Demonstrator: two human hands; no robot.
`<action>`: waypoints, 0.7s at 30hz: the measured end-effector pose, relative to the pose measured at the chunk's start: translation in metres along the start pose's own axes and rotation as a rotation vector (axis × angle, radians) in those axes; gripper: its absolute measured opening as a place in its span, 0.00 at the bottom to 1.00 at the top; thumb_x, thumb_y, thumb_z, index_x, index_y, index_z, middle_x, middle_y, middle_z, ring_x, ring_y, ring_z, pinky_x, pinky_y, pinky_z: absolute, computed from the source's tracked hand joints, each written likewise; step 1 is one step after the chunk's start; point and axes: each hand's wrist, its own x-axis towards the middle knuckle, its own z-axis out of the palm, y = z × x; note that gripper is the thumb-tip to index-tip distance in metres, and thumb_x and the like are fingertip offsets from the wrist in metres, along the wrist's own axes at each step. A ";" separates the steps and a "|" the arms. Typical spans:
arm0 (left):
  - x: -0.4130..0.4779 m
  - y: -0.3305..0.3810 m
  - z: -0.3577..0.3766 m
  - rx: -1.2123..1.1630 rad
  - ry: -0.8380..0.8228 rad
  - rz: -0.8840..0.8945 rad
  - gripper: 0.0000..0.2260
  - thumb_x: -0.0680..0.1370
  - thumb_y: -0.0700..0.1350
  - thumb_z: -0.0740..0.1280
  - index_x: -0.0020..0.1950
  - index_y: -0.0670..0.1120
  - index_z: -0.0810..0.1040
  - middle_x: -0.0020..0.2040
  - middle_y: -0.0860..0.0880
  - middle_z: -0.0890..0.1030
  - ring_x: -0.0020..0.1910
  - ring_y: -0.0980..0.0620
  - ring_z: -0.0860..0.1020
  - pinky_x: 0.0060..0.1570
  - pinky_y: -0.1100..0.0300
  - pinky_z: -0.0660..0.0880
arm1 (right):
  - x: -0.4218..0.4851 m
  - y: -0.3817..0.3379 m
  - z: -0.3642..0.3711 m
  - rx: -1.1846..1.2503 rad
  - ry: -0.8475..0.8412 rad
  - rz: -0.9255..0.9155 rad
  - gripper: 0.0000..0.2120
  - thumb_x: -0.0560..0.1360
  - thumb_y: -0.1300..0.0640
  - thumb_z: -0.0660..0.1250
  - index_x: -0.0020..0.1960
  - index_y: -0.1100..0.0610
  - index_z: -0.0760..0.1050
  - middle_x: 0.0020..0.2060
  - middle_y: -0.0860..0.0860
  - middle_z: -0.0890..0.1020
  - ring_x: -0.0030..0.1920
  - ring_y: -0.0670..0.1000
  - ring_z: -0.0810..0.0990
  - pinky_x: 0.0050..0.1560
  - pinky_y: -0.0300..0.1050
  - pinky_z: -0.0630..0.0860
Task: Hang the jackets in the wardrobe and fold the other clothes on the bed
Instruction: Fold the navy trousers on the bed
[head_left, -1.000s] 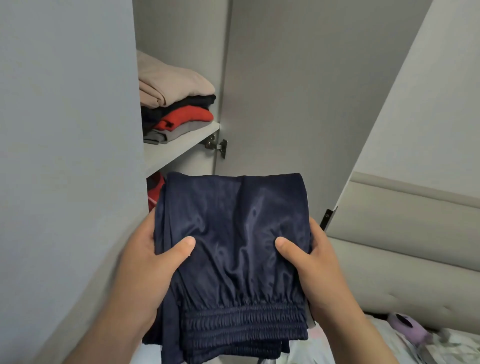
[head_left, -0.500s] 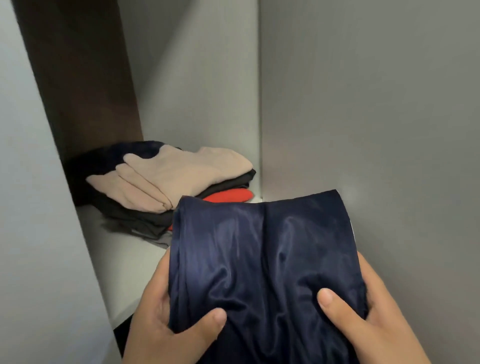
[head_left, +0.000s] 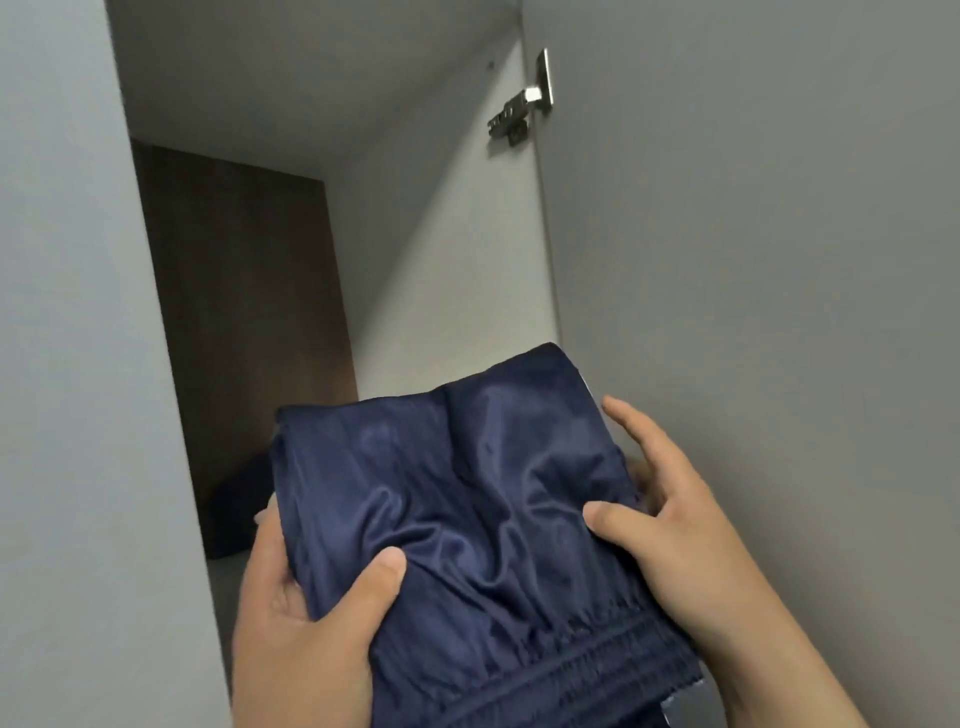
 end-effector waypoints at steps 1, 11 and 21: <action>0.008 0.001 0.006 -0.018 0.019 0.026 0.37 0.68 0.32 0.74 0.72 0.57 0.71 0.57 0.65 0.80 0.50 0.68 0.80 0.45 0.69 0.75 | 0.016 -0.001 0.002 -0.001 -0.007 -0.025 0.36 0.73 0.72 0.65 0.64 0.32 0.71 0.54 0.45 0.84 0.53 0.49 0.84 0.50 0.45 0.81; 0.079 0.002 0.048 -0.069 0.225 0.092 0.32 0.63 0.48 0.75 0.65 0.67 0.74 0.56 0.62 0.82 0.56 0.52 0.82 0.60 0.45 0.75 | 0.163 0.008 0.020 0.102 -0.159 0.019 0.28 0.71 0.70 0.67 0.62 0.43 0.78 0.52 0.51 0.86 0.51 0.54 0.85 0.47 0.45 0.81; 0.088 -0.034 0.068 0.114 0.359 -0.147 0.41 0.72 0.39 0.75 0.79 0.51 0.58 0.72 0.50 0.71 0.68 0.47 0.72 0.69 0.49 0.68 | 0.211 0.085 0.033 0.111 -0.141 0.302 0.23 0.75 0.69 0.65 0.63 0.49 0.77 0.47 0.54 0.87 0.44 0.56 0.86 0.41 0.45 0.81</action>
